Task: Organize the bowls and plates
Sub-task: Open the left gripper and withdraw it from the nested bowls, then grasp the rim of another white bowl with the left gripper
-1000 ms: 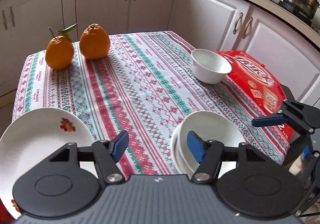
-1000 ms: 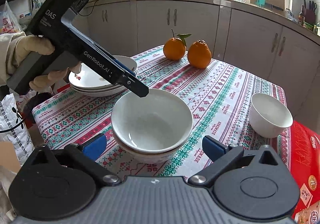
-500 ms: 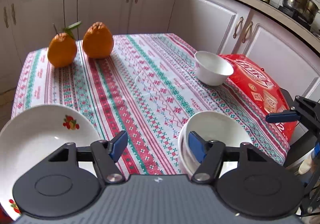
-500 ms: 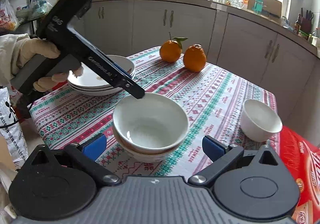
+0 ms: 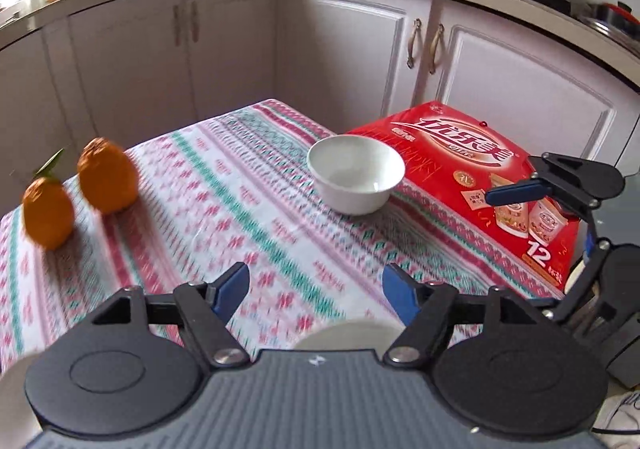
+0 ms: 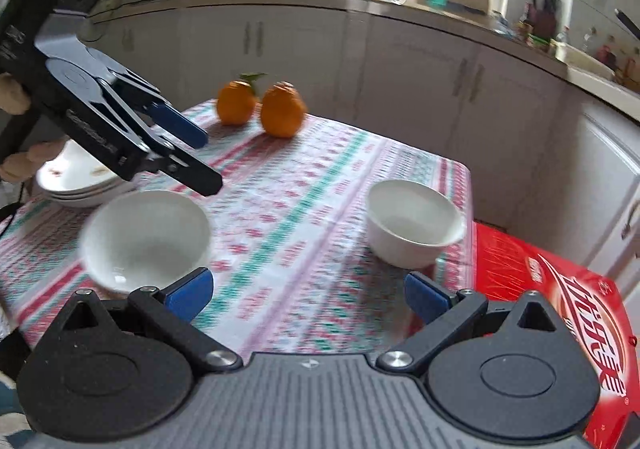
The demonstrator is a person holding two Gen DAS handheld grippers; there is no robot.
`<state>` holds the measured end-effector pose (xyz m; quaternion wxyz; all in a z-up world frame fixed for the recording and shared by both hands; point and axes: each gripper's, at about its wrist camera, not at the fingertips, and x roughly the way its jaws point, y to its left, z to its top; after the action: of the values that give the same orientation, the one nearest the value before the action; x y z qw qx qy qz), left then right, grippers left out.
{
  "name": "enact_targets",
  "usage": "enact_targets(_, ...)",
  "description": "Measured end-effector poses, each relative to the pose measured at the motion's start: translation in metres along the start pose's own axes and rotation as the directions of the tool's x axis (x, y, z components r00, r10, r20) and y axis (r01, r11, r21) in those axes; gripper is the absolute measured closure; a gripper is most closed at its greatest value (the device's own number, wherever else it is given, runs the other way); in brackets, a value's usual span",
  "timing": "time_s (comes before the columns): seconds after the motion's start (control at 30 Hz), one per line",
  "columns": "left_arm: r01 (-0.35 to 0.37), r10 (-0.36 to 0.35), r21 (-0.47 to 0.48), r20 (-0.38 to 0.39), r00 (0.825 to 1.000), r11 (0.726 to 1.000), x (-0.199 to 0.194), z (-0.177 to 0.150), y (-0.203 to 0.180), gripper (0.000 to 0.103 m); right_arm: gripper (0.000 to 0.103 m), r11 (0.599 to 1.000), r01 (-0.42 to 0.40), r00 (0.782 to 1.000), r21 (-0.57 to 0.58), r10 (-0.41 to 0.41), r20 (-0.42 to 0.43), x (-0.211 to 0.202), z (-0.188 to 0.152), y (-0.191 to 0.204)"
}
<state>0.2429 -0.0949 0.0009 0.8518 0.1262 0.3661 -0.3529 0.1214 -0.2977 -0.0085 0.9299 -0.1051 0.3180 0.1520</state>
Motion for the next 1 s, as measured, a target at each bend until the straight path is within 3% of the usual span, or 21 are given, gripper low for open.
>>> enact_targets(0.47,0.053,-0.049,0.040,-0.089,0.995,0.998,0.097,0.063,-0.004,0.029,0.000,0.999,0.013,0.999,0.037,-0.012,-0.030,0.067,-0.002,-0.063)
enact_targets(1.0,0.099,-0.093,0.031,-0.155,0.984,0.995,0.171,0.090,-0.002,0.032,0.003,1.000,0.004,1.000,0.023,-0.004,-0.028,0.119,0.006,-0.090)
